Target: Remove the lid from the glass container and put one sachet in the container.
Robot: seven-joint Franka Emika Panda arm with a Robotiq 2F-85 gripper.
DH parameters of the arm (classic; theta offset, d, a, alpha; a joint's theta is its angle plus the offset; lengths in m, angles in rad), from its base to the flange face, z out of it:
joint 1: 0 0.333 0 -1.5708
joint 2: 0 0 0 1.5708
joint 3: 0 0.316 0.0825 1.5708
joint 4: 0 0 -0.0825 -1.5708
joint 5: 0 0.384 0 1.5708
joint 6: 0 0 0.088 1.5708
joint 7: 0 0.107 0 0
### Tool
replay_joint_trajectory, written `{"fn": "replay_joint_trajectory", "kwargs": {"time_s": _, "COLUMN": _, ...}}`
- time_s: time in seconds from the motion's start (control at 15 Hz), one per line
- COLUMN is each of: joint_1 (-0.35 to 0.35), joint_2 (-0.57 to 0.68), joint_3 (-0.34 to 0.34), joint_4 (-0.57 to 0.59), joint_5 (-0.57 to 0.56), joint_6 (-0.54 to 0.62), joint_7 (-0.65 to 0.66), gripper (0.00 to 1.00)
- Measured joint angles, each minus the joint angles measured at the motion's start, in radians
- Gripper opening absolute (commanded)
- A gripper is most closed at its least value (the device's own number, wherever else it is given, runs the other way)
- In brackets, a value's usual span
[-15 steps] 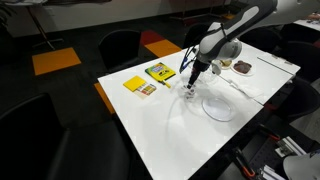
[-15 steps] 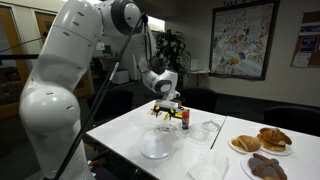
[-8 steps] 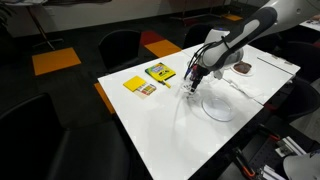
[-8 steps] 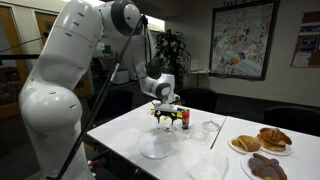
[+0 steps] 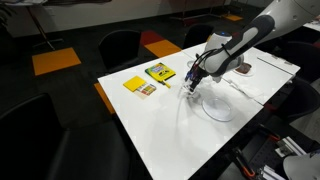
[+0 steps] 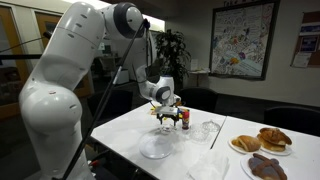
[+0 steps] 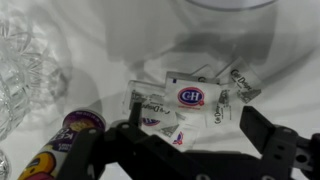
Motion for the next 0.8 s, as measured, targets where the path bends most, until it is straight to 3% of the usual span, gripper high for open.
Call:
{"fn": "replay_joint_trajectory", "kwargs": {"time_s": 0.4, "joint_1": -0.01, "joint_2": 0.04, "joint_3": 0.013, "joint_4": 0.0, "joint_5": 0.0, "joint_6": 0.05, "joint_7": 0.017, "gripper": 1.0}}
{"fn": "replay_joint_trajectory", "kwargs": {"time_s": 0.47, "joint_1": -0.01, "joint_2": 0.046, "joint_3": 0.014, "joint_4": 0.0, "joint_5": 0.0, "joint_6": 0.058, "joint_7": 0.021, "gripper": 0.75}}
{"fn": "replay_joint_trajectory", "kwargs": {"time_s": 0.6, "joint_1": -0.011, "joint_2": 0.053, "joint_3": 0.014, "joint_4": 0.0, "joint_5": 0.0, "joint_6": 0.069, "joint_7": 0.031, "gripper": 0.67}}
{"fn": "replay_joint_trajectory", "kwargs": {"time_s": 0.8, "joint_1": -0.011, "joint_2": 0.063, "joint_3": 0.014, "joint_4": 0.001, "joint_5": 0.0, "joint_6": 0.076, "joint_7": 0.045, "gripper": 0.43}}
